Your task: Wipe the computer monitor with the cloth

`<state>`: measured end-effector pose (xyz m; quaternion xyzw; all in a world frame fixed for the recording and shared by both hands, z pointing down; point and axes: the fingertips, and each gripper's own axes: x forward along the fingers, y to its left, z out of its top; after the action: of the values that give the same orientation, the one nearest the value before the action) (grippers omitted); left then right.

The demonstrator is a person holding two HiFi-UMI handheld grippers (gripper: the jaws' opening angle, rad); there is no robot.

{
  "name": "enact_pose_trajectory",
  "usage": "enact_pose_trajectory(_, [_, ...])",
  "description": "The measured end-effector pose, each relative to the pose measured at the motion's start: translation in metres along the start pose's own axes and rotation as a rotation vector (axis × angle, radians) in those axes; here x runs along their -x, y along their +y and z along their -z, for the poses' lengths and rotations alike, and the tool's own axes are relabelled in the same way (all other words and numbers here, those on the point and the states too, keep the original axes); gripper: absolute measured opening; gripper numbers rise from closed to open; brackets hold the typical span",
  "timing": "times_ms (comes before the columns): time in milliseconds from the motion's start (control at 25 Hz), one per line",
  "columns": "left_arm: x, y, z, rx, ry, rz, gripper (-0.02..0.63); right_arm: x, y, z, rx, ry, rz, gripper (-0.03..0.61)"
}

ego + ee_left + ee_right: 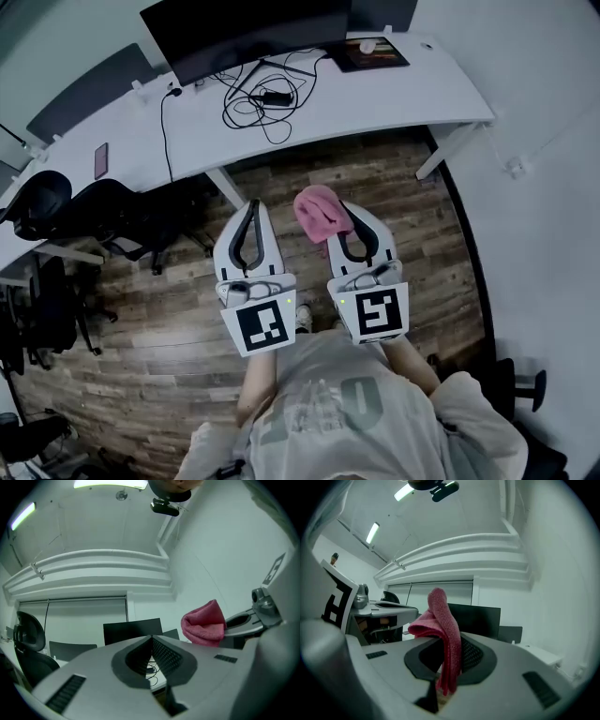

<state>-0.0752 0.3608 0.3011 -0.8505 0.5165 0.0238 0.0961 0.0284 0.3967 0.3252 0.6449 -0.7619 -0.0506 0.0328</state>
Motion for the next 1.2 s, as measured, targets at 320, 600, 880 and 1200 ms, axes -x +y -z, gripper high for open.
enact_pose_trajectory(320, [-0.007,0.025,0.015,0.013,0.01,0.055,0.015,-0.023,0.011,0.013,-0.029,0.008,0.056,0.057])
enact_pose_trajectory(600, [-0.019,0.045,0.036,0.056,0.029,0.059,0.015,-0.043,0.03,0.022,-0.053,0.008,0.041,0.057])
enact_pose_trajectory(880, [-0.081,0.043,0.046,0.009,0.006,0.097,0.015,-0.099,-0.008,0.034,-0.072,0.006,0.056,0.057])
enact_pose_trajectory(1200, [-0.184,0.058,0.053,-0.009,-0.018,0.069,0.015,-0.203,-0.061,0.031,-0.048,-0.05,0.019,0.057])
